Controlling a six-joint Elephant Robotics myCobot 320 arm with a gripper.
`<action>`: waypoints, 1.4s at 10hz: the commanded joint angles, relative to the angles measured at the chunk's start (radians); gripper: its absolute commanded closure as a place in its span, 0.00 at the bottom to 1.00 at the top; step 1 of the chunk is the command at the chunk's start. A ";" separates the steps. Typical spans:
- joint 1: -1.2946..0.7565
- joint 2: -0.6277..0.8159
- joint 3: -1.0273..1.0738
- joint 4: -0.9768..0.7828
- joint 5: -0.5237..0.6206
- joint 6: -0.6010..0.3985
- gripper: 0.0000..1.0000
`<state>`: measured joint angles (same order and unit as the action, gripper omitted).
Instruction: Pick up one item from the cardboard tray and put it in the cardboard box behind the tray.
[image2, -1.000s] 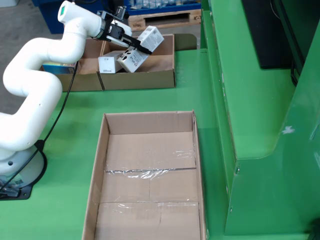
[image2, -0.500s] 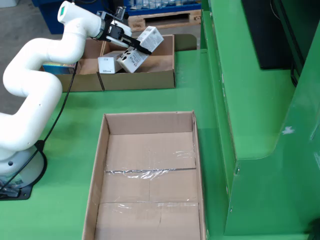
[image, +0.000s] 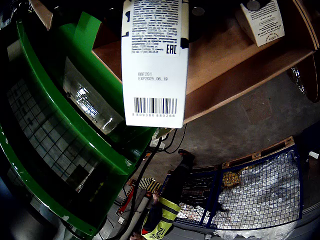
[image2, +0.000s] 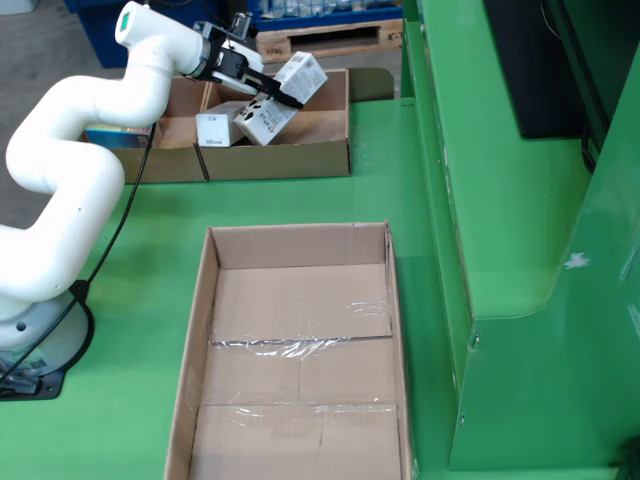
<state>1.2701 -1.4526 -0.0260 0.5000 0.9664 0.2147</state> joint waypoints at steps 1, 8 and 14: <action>0.007 0.029 0.026 0.012 -0.013 0.005 1.00; 0.007 0.029 0.026 0.012 -0.013 0.005 0.40; 0.007 0.029 0.026 0.012 -0.013 0.003 0.00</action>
<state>1.2716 -1.4526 -0.0260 0.5000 0.9648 0.2147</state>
